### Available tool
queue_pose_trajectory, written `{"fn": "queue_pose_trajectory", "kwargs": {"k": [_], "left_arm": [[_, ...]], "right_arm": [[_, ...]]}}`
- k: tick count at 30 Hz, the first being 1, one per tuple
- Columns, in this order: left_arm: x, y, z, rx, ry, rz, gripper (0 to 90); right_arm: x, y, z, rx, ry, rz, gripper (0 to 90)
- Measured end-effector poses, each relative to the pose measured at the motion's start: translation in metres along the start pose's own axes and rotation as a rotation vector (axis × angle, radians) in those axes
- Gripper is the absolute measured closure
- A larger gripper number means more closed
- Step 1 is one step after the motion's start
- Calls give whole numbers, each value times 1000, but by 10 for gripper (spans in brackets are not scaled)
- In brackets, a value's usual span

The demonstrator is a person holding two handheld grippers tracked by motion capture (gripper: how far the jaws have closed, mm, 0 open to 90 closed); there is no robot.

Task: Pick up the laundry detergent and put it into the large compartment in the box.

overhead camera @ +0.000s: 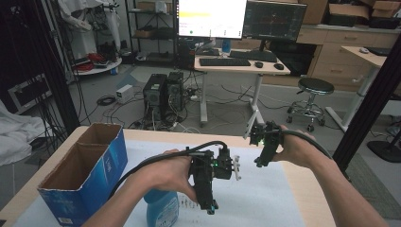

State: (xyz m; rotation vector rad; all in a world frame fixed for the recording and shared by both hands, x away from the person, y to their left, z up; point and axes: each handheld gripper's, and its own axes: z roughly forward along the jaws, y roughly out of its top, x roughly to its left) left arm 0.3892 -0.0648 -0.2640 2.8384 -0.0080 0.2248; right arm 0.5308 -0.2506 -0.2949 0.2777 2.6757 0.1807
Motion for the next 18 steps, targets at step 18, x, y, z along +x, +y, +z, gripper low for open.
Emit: {"fn": "queue_pose_trajectory", "kwargs": {"k": [18], "left_arm": [[0,-10,-18,-14,25,-54,176]], "right_arm": [[7,6,0,-6,3,-16,129]]}}
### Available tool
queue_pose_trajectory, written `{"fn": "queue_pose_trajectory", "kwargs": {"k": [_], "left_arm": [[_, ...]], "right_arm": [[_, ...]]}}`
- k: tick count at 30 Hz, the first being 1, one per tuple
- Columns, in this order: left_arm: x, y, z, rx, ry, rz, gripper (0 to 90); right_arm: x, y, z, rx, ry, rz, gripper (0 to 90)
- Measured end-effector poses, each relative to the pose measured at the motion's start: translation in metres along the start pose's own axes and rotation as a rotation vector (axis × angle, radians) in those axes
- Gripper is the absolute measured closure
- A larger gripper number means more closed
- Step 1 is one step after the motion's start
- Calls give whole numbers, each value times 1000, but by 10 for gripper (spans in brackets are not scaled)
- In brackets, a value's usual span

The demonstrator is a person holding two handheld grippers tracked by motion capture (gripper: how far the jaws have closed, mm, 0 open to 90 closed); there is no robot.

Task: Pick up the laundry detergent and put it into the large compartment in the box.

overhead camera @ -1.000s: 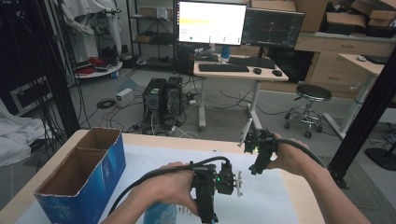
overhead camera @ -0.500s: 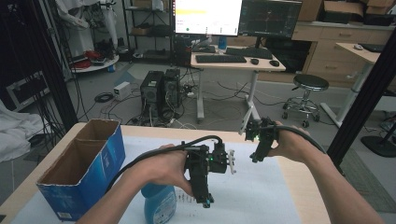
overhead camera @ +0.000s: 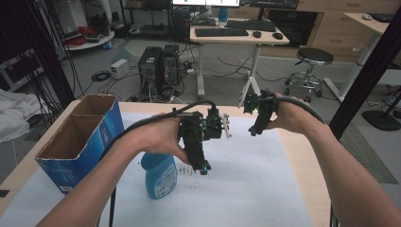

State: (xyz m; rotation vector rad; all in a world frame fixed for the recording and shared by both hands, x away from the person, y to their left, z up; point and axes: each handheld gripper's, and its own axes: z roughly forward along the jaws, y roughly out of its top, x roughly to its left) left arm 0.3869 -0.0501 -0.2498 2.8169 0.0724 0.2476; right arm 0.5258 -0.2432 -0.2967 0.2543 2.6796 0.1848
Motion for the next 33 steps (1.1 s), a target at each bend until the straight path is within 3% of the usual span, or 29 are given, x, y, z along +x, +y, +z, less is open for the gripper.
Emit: {"fn": "queue_pose_trajectory", "kwargs": {"k": [12,22,29,30,32,33], "left_arm": [[2,-5,-22,-3,53,-60,176],[2,-9,-33,5,73,-89,176],[3,-16,-46,5,104,-146,176],[4,-19,-50,9,121,-173,176],[4,-20,-52,15,128,-182,176],[5,-25,-56,10,136,-215,176]], "right_arm": [[1,-1,-5,-6,-6,-1,129],[3,1,-8,-14,-11,-8,129],[3,0,-9,-10,-13,-8,129],[3,0,-9,-9,-11,-11,129],[4,0,-10,-7,-12,-5,129],[4,0,-11,-6,-13,2,129]]}}
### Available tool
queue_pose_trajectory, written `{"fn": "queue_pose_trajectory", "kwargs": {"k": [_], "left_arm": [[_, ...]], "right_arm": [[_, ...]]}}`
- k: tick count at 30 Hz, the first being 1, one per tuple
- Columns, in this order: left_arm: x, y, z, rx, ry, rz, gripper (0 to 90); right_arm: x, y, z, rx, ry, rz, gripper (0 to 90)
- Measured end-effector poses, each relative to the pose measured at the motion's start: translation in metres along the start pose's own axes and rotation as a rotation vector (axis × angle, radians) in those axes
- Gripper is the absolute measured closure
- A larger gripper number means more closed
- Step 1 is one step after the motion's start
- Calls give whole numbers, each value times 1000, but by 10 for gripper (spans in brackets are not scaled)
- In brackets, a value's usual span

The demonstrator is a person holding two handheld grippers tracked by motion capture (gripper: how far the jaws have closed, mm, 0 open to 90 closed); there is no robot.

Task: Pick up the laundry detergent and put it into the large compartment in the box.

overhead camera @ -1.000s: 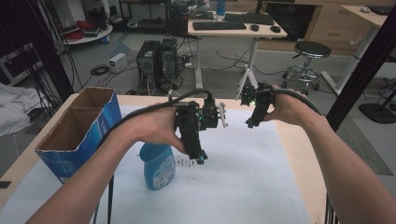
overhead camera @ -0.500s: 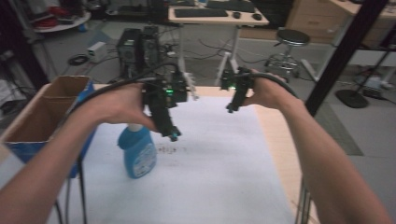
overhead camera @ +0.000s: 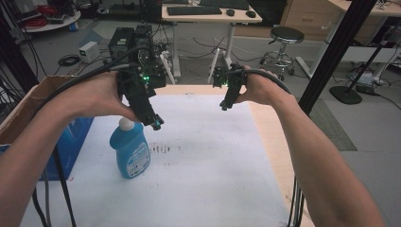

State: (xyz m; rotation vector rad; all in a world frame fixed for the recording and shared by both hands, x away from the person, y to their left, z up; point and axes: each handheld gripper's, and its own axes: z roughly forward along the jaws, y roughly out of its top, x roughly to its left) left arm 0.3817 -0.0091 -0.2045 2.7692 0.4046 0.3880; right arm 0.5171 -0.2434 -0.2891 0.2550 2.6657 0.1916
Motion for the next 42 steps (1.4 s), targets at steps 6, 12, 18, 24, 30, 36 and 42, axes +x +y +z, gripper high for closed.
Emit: {"fn": "queue_pose_trajectory", "kwargs": {"k": [6,12,18,24,30,36,42], "left_arm": [[6,-11,-9,7,13,-77,176],[11,-23,-18,15,29,-159,176],[12,-36,-23,18,22,-281,176],[8,-46,-21,17,9,-349,176],[4,-53,-16,13,0,-419,176],[-1,-58,-7,12,-15,-465,176],[-6,-66,5,16,-18,-494,176]], "right_arm": [[1,1,-1,-2,1,2,129],[1,2,1,0,1,-6,129],[1,4,2,-3,3,-10,129],[2,6,4,-4,3,-25,129],[3,6,5,-4,7,-22,129],[4,7,4,-3,10,-23,129],[5,8,4,0,8,-22,129]]}}
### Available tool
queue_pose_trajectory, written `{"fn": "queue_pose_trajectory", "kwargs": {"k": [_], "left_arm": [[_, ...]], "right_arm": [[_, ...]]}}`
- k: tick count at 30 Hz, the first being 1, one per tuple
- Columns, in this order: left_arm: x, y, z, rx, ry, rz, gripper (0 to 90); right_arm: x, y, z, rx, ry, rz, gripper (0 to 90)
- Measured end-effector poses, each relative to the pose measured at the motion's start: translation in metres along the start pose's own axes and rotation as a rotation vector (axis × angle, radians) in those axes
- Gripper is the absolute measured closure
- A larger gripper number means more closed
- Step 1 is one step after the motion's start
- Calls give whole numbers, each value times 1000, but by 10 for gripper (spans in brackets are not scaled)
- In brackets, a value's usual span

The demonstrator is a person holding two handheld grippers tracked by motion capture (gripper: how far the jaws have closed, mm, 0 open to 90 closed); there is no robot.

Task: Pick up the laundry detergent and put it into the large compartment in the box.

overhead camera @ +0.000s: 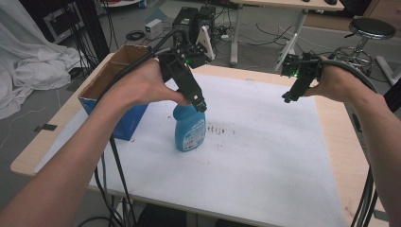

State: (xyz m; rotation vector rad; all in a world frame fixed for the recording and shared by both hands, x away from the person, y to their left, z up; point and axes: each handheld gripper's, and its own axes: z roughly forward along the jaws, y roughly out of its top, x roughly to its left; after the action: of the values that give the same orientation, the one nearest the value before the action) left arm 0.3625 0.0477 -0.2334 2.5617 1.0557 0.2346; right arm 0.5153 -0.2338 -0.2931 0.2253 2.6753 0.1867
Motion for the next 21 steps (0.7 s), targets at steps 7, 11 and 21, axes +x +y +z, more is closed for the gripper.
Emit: {"fn": "queue_pose_trajectory", "kwargs": {"k": [7,11,21], "left_arm": [[-2,-4,16,-10,5,-24,176],[-3,-6,24,-14,6,-37,176],[0,-9,35,3,26,-61,176]], "right_arm": [[1,1,-1,1,-3,-8,129],[2,0,-2,-3,-7,-7,129],[3,-1,-1,-11,-1,-4,129]]}}
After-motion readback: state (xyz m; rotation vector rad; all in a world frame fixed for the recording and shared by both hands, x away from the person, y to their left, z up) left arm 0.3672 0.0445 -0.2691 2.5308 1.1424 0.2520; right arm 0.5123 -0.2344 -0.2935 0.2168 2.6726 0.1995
